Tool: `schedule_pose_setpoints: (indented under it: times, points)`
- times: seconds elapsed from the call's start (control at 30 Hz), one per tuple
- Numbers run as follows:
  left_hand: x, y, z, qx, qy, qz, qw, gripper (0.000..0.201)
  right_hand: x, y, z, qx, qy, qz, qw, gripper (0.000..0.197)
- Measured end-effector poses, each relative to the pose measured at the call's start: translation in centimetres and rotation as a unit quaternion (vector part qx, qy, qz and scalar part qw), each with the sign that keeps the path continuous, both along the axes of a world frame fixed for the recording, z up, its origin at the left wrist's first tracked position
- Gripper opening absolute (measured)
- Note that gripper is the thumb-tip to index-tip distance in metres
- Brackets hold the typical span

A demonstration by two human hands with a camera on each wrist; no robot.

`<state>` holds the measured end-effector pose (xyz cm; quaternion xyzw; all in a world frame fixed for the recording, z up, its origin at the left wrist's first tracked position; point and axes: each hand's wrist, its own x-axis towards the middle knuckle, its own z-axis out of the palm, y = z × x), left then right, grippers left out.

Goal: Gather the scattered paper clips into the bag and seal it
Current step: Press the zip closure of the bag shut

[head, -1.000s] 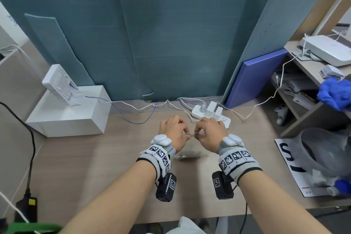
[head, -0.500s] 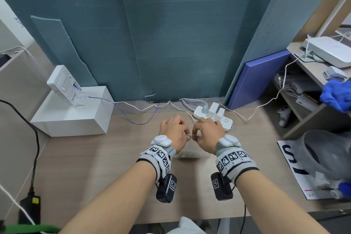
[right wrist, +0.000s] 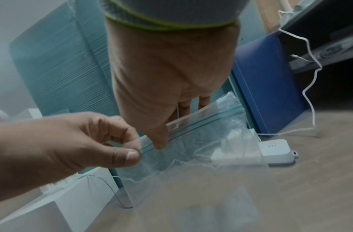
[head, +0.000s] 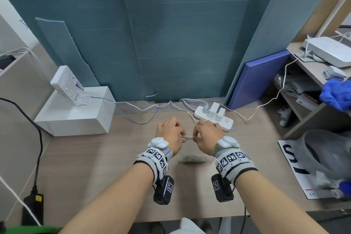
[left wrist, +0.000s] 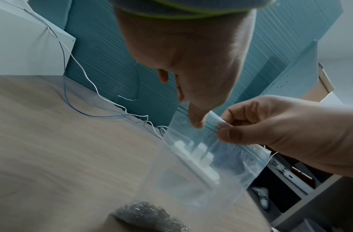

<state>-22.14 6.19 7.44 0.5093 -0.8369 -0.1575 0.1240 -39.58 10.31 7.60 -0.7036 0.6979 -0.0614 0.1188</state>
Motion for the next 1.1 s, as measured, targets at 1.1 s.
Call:
schedule_pose_setpoints:
  times: [1.1]
  points:
    - [1.3,-1.9,-1.0,-0.001,-0.016,0.023,1.000,0.010,1.1,-2.1,-0.4,0.013,-0.009,0.031,0.999,0.008]
